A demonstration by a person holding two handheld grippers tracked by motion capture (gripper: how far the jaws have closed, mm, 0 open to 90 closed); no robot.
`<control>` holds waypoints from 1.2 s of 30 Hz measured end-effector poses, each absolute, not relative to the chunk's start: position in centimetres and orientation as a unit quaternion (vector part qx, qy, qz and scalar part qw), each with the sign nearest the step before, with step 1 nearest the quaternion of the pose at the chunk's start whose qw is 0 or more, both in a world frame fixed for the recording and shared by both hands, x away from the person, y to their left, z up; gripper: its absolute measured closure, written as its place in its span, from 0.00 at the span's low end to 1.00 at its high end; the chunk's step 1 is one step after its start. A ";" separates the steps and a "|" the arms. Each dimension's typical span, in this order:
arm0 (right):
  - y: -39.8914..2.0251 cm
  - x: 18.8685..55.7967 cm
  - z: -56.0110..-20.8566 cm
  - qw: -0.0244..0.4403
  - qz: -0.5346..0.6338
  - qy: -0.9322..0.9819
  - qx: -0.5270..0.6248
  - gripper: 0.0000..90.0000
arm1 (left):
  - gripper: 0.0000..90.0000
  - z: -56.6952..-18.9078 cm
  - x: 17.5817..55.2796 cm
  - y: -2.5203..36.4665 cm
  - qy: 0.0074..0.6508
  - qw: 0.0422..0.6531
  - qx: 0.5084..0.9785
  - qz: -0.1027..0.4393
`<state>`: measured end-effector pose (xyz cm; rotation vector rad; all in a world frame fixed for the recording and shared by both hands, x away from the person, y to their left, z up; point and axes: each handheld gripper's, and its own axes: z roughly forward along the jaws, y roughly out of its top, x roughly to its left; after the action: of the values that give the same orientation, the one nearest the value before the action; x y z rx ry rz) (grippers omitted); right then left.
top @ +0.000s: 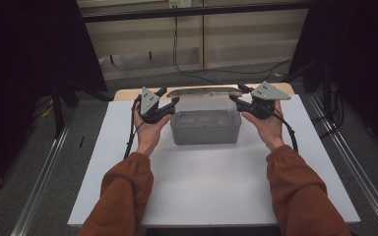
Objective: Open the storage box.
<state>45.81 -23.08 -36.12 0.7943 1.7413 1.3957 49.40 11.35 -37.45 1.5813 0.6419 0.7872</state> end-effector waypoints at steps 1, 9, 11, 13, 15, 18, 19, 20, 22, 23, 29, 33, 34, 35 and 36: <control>-23.1 45.9 -36.0 0.376 0.547 0.681 0.311 0.59 | 0.49 -37.5 49.5 11.4 0.279 0.590 0.679 0.336; -23.3 46.5 -35.7 0.374 0.552 0.678 0.310 0.59 | 0.50 -37.6 50.7 11.5 0.288 0.587 0.681 0.330; -23.3 46.8 -35.6 0.373 0.552 0.678 0.310 0.59 | 0.50 -37.6 50.9 11.4 0.287 0.585 0.683 0.328; -23.3 47.1 -35.7 0.371 0.552 0.678 0.312 0.59 | 0.46 -37.6 51.1 11.2 0.292 0.588 0.684 0.319; -23.3 47.3 -35.8 0.371 0.552 0.678 0.314 0.59 | 0.46 -37.5 51.3 11.1 0.292 0.584 0.686 0.322; -23.3 47.6 -35.9 0.369 0.552 0.678 0.316 0.59 | 0.48 -37.4 51.6 11.2 0.294 0.583 0.686 0.321; -23.3 47.7 -36.0 0.370 0.552 0.676 0.317 0.59 | 0.49 -37.4 51.7 11.2 0.292 0.580 0.688 0.324; -23.3 47.8 -36.0 0.369 0.553 0.676 0.319 0.59 | 0.51 -37.4 51.8 11.1 0.290 0.581 0.688 0.324; -23.4 48.0 -36.1 0.368 0.554 0.673 0.322 0.59 | 0.55 -37.5 51.9 11.1 0.286 0.582 0.690 0.322; -23.4 48.1 -36.2 0.368 0.553 0.673 0.324 0.58 | 0.58 -37.5 52.0 11.0 0.283 0.583 0.692 0.319; -23.8 48.9 -36.5 0.362 0.552 0.671 0.338 0.54 | 0.63 -37.6 52.3 10.9 0.282 0.583 0.693 0.316; -23.9 49.3 -36.7 0.359 0.550 0.673 0.341 0.54 | 0.65 -37.7 52.5 10.8 0.281 0.584 0.693 0.317; -23.9 49.4 -36.7 0.357 0.551 0.672 0.343 0.54 | 0.66 -37.8 52.6 10.9 0.280 0.582 0.694 0.318; -24.0 49.6 -36.8 0.358 0.550 0.671 0.343 0.54 | 0.67 -37.8 52.6 10.9 0.281 0.582 0.694 0.318; -24.0 49.7 -36.8 0.361 0.549 0.670 0.344 0.54 | 0.67 -37.7 52.7 10.9 0.282 0.581 0.694 0.319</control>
<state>49.71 -24.02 -36.84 0.8863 1.7271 1.4157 52.74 10.95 -37.75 1.6207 0.6579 0.7450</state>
